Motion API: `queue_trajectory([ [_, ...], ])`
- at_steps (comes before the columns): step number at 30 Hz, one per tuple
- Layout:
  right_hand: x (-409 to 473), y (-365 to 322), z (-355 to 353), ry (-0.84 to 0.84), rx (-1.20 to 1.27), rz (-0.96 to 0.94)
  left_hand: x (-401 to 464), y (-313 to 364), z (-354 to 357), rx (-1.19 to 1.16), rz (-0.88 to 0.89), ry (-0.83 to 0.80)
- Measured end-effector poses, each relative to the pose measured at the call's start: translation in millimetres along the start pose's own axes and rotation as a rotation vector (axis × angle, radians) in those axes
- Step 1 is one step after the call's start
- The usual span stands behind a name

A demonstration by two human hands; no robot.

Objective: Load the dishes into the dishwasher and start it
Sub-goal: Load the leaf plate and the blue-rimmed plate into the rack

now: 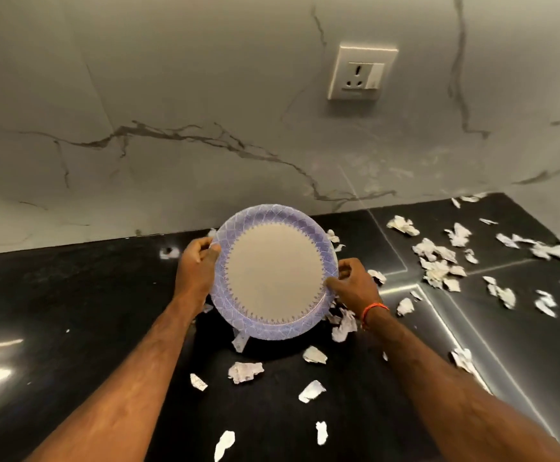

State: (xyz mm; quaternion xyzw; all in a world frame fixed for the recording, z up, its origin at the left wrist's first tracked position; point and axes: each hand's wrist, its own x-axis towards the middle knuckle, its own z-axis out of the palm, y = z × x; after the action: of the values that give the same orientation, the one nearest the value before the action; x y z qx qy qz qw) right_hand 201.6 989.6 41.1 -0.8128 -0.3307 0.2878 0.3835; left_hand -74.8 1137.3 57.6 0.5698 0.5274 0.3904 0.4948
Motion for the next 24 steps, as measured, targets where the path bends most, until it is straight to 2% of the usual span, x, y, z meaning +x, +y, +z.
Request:
queue_trajectory([
  [4,-22.4,16.6,-50.8,0.096,0.087,-0.02,-20.4,26.1,50.0,-0.096,0.079,-0.141],
  [7,-38.3,34.6,-92.1,0.168,0.271,0.026,-45.5,50.0,89.5,-0.237,0.1,-0.248],
  [11,-85.7,69.4,-146.5,0.316,0.587,0.036,-87.2,76.0,135.7,-0.316,0.023,-0.428],
  [13,-103.5,76.5,-158.7,0.379,0.657,0.042,-99.5,78.6,144.8,-0.305,0.019,-0.51],
  [18,-186.6,133.4,-217.1,0.598,0.696,0.1,-180.9,90.5,199.2,-0.219,0.103,-0.734],
  [24,-297.2,200.1,-278.5,0.763,0.578,0.171,-284.6,94.8,272.8,-0.225,0.161,-0.923],
])
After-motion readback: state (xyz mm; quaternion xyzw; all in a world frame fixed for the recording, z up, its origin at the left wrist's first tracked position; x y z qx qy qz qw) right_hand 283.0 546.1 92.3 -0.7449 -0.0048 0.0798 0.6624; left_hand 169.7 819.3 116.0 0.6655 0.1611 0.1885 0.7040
